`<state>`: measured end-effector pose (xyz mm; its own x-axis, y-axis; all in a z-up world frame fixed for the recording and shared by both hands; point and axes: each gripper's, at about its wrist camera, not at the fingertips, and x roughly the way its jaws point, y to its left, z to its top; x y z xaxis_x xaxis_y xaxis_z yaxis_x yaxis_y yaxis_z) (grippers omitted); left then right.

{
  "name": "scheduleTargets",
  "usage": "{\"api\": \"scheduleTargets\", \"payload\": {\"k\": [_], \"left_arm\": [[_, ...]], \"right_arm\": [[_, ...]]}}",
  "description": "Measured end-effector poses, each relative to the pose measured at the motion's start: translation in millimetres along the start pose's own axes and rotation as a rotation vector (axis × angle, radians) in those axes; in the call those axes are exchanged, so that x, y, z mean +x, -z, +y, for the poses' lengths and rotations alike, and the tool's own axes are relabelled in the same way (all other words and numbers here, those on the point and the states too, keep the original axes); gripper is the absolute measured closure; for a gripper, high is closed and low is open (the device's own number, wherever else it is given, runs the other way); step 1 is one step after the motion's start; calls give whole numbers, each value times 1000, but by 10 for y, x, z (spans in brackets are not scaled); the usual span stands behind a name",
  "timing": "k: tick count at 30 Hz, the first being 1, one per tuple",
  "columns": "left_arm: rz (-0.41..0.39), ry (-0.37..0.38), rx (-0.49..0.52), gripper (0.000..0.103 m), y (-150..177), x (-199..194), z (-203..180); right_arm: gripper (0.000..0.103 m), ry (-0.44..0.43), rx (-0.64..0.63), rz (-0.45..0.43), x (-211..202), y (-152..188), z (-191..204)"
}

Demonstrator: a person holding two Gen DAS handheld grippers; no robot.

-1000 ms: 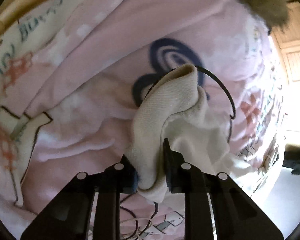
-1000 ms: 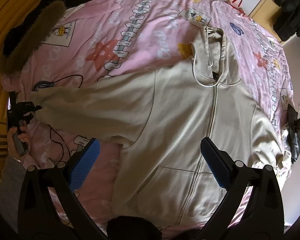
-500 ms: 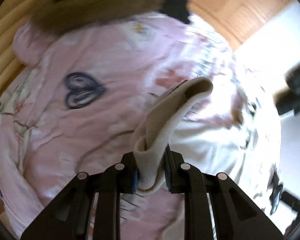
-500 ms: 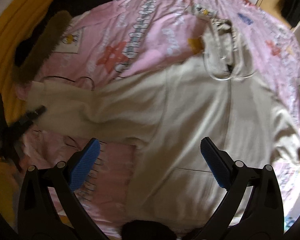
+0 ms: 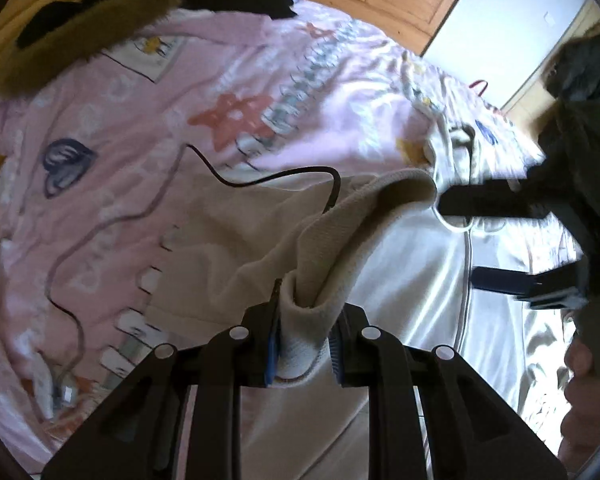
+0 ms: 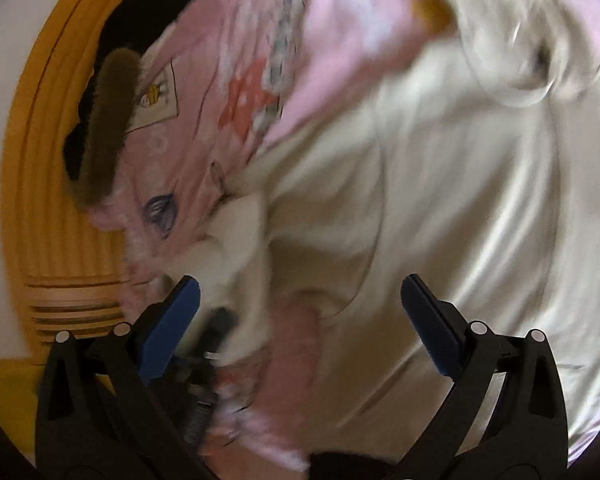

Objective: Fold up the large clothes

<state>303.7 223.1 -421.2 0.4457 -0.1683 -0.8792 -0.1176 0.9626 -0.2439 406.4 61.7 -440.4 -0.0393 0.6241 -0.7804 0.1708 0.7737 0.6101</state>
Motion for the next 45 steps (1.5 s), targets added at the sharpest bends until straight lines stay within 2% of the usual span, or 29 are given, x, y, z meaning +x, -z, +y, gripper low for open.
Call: {"api": "scheduleTargets", "payload": {"k": [2, 3, 7, 11, 14, 17, 19, 21, 23, 24, 26, 28, 30, 35, 36, 39, 43, 45], "left_arm": [[9, -19, 15, 84, 59, 105, -42], [9, -29, 26, 84, 87, 141, -72], [22, -51, 57, 84, 129, 207, -160], [28, -59, 88, 84, 147, 218, -221], [29, -53, 112, 84, 163, 194, -267], [26, -64, 130, 84, 179, 188, -297], [29, -64, 137, 84, 199, 185, -319], [30, -62, 139, 84, 214, 179, -333], [34, -58, 135, 84, 227, 179, -343], [39, -51, 130, 84, 237, 186, -344], [43, -48, 128, 84, 258, 201, -355], [43, -44, 133, 84, 280, 211, -376], [46, -41, 137, 83, 296, 217, -395], [37, -27, 160, 75, 324, 174, -456], [32, -32, 166, 70, 330, 156, -468], [17, -60, 192, 45, 352, 98, -466], [10, -169, 287, 41, 410, 58, -415], [27, -199, 305, 39, 431, 63, -331]], "right_arm": [[5, -44, 38, 60, 128, -58, -97], [5, -38, 40, 84, 174, -70, -104], [5, -144, 49, 86, 124, 1, -72], [5, -123, 4, 37, -30, 51, 56], [5, -90, 1, 52, 46, 8, 70], [7, -101, 10, 66, 99, -1, 76], [18, -83, 8, 66, 136, 23, 82], [54, -84, 9, 99, 195, 49, 51], [66, -104, 36, 120, 245, 85, -20], [67, -90, 39, 114, 242, 100, -48], [77, -74, 25, 86, 213, 115, -91], [79, -95, 41, 79, 187, 138, -160], [90, -98, 37, 66, 147, 160, -201], [96, -133, 22, 11, 14, 224, -246], [96, -139, 18, 0, -25, 234, -258], [96, -159, -10, -51, -248, 237, -301], [96, -161, -35, -115, -591, 202, -396], [96, -166, -39, -137, -744, 162, -492]]}}
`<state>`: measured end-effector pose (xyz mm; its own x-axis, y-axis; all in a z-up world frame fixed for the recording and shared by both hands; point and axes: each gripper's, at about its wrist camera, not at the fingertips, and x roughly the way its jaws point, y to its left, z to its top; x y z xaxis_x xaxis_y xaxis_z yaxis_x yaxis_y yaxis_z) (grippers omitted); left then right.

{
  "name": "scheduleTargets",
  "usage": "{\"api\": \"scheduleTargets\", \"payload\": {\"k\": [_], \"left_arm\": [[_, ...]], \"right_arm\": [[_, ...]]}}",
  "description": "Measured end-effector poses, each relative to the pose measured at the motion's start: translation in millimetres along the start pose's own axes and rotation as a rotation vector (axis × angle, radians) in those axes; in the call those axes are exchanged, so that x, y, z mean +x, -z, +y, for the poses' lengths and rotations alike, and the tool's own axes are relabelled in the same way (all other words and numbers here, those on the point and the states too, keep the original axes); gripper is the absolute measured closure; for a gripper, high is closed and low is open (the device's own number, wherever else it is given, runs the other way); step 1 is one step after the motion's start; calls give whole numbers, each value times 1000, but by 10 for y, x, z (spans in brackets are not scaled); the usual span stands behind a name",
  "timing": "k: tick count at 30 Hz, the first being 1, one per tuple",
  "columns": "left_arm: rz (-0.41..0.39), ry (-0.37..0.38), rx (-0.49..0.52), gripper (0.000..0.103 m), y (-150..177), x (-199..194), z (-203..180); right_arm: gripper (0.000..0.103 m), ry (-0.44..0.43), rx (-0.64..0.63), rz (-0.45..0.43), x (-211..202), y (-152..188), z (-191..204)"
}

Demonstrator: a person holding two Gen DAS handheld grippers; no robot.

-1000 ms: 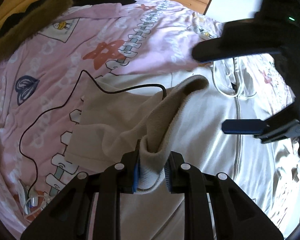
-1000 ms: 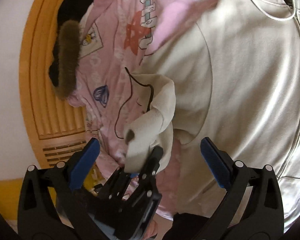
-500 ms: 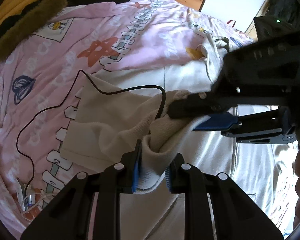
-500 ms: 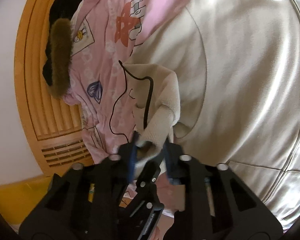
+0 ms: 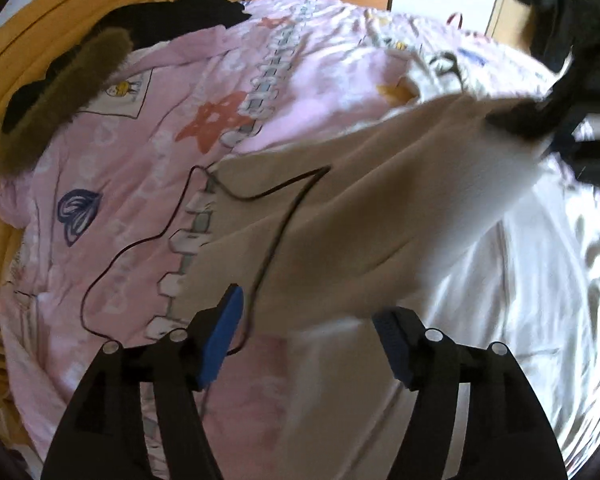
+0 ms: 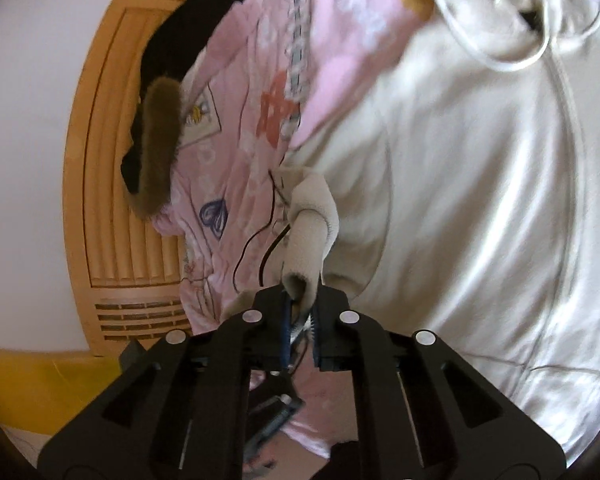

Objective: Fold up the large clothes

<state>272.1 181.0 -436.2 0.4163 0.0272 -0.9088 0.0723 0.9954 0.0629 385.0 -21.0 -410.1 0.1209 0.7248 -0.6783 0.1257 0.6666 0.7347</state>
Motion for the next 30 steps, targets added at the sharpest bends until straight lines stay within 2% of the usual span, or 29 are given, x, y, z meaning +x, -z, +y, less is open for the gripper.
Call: {"api": "scheduleTargets", "payload": {"k": [5, 6, 7, 9, 12, 15, 19, 21, 23, 26, 30], "left_arm": [[55, -174, 61, 40, 119, 188, 244], [92, -215, 59, 42, 164, 316, 353], [128, -244, 55, 50, 204, 440, 446], [191, -294, 41, 60, 261, 643, 608], [229, -319, -32, 60, 282, 721, 823], [198, -288, -100, 60, 169, 526, 858], [82, -262, -76, 57, -124, 123, 537], [10, -218, -57, 51, -320, -89, 279], [-45, -126, -32, 46, -476, -234, -44], [-66, 21, 13, 44, -670, -195, -574], [-22, 119, 73, 44, -792, 258, -1224]], "right_arm": [[96, 47, 18, -66, -350, -78, -318], [96, 48, 33, -78, -462, -100, -435], [96, 63, 38, -89, -534, -110, -502], [96, 125, 50, -127, -759, -135, -715], [96, 192, 95, -174, -1073, -173, -1061], [96, 265, 126, -223, -1408, -204, -1391], [96, 347, 168, -278, -1891, -194, -1776], [96, 376, 194, -287, -2111, -186, -1980], [96, 402, 217, -282, -2274, -175, -2253], [96, 486, 216, -260, -2322, -201, -2642], [96, 525, 215, -196, -2060, -187, -3008]]}}
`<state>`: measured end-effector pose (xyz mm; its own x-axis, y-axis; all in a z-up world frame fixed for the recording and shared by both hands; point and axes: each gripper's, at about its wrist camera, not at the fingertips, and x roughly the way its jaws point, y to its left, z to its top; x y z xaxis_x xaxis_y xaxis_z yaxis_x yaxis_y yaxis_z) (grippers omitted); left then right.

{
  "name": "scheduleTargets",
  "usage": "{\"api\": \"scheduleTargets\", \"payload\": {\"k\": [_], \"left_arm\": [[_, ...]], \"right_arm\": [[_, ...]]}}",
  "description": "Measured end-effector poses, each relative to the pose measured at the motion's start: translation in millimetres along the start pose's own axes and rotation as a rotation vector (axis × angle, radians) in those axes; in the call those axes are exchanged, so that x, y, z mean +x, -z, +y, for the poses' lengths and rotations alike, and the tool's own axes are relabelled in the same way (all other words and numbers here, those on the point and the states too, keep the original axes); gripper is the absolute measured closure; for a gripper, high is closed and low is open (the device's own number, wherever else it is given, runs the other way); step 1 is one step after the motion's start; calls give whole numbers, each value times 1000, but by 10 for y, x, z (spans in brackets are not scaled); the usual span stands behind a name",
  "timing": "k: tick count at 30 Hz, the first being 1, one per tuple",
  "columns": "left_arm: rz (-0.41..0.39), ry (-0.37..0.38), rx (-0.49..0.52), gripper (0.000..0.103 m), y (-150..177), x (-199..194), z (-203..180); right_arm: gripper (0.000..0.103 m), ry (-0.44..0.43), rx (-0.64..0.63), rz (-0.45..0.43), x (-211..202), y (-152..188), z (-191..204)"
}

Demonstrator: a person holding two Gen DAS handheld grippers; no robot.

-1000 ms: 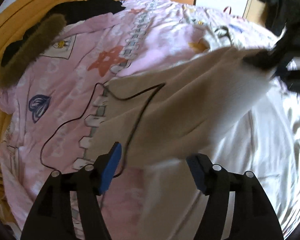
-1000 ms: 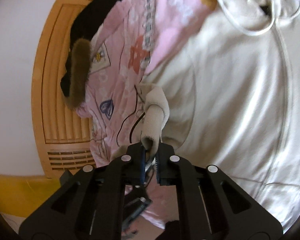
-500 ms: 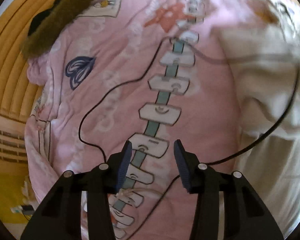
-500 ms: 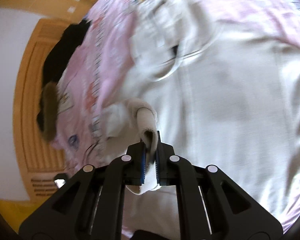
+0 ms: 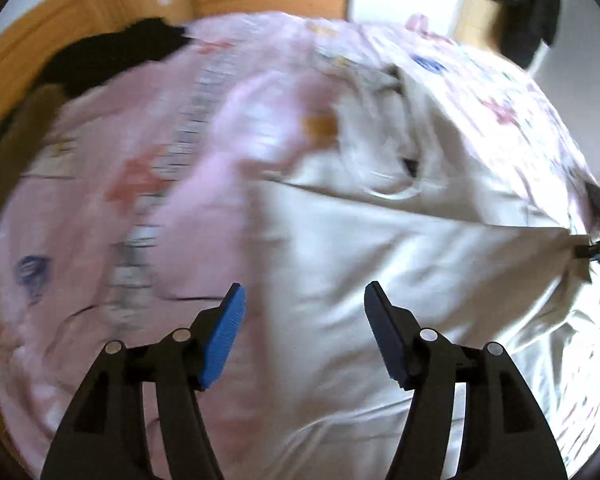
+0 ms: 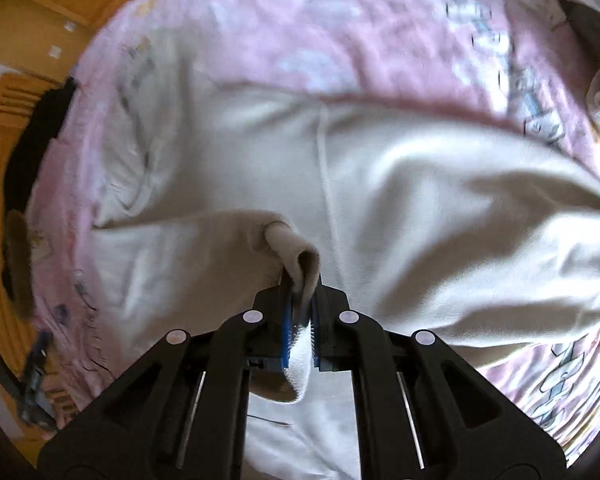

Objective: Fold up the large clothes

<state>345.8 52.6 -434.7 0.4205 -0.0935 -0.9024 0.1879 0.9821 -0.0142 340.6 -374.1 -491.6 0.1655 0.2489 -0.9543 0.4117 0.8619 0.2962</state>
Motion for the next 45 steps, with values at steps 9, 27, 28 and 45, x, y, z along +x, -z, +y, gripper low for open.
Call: {"api": "scheduleTargets", "payload": {"k": [9, 27, 28, 45], "left_arm": [[194, 21, -15, 46, -6, 1326, -467], [312, -36, 10, 45, 399, 1623, -904], [315, -36, 6, 45, 404, 1624, -914], [383, -42, 28, 43, 352, 1551, -1328]], "right_arm": [[93, 127, 25, 4, 478, 54, -344], [90, 61, -146, 25, 901, 667, 233], [94, 112, -127, 26, 946, 675, 162], [96, 70, 185, -110, 160, 1163, -802]]}}
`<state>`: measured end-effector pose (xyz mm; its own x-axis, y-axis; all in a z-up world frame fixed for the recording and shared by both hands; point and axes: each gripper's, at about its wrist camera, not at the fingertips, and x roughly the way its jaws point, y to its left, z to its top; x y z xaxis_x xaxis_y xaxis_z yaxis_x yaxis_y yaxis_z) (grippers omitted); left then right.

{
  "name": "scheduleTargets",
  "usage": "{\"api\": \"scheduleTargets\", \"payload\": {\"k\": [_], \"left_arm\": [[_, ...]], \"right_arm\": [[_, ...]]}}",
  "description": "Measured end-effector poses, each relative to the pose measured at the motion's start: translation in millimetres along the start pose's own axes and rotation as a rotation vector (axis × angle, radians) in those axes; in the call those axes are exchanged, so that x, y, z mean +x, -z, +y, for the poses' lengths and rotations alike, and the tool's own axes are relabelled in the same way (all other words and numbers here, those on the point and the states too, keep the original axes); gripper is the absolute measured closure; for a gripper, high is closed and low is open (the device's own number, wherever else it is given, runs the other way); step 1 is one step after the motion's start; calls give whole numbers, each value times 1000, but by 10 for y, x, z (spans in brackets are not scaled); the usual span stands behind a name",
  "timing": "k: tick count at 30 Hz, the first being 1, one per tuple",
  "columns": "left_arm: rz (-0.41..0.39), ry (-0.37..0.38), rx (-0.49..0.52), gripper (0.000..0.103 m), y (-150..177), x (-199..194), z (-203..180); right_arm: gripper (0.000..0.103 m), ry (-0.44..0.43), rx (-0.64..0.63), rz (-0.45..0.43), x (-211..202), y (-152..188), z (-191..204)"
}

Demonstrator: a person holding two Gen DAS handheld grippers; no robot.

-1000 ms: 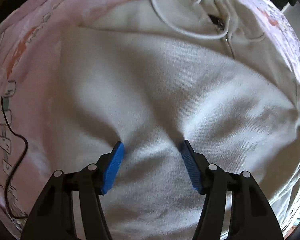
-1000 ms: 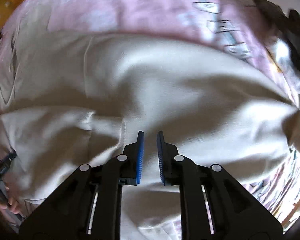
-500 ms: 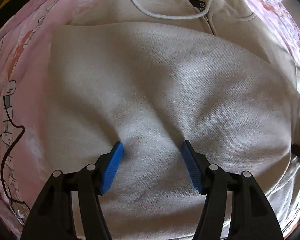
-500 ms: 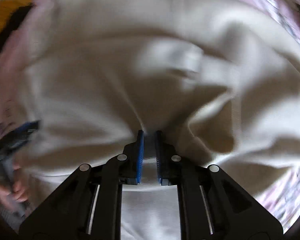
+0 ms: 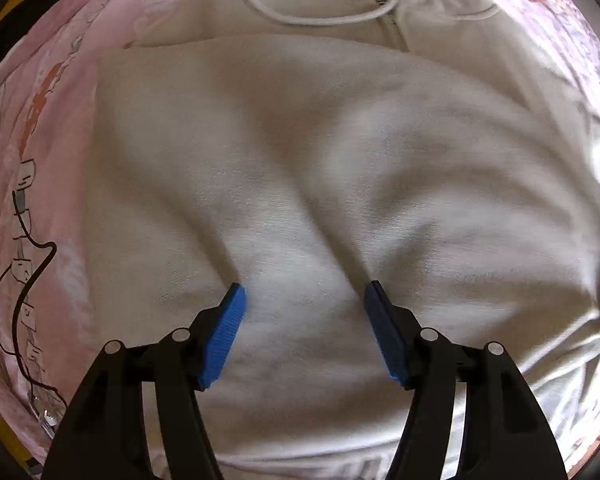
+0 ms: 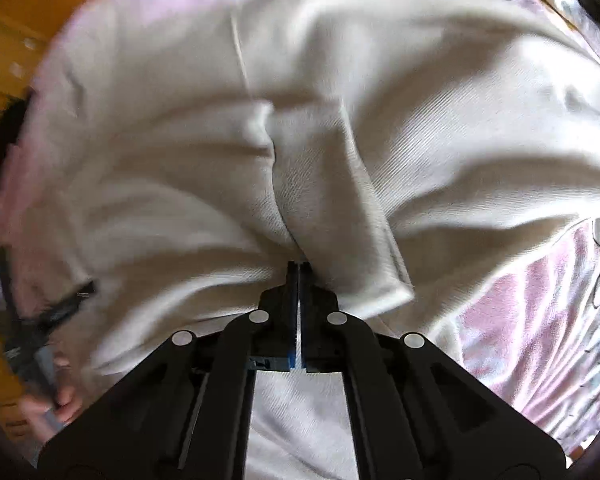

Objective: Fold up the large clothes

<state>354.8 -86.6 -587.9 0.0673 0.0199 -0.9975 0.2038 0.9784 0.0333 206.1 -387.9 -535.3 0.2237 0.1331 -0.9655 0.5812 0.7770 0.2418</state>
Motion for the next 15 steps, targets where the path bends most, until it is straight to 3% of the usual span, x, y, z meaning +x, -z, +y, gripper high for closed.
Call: {"api": "scheduleTargets", "payload": {"k": [1, 2, 5, 6, 11, 13, 15], "left_arm": [[2, 12, 6, 43, -15, -47, -63], [-1, 22, 26, 42, -23, -144, -178], [-31, 30, 75, 34, -43, -388, -490], [-43, 56, 99, 33, -55, -509, -685], [-77, 146, 213, 29, 3, -850, -1530], [-90, 188, 276, 28, -96, -959, -1952], [-101, 210, 326, 28, 6, -1018, -2284]], "right_arm": [[94, 12, 24, -27, -121, -17, -162], [83, 11, 63, -57, -262, -11, -344], [28, 47, 245, -183, -717, -9, -1010], [26, 92, 315, -237, -879, -32, -1366], [26, 242, 508, -342, -1270, -23, -2490], [26, 270, 560, -352, -1320, -139, -2823], [26, 262, 593, -354, -1361, -136, -3065]]}}
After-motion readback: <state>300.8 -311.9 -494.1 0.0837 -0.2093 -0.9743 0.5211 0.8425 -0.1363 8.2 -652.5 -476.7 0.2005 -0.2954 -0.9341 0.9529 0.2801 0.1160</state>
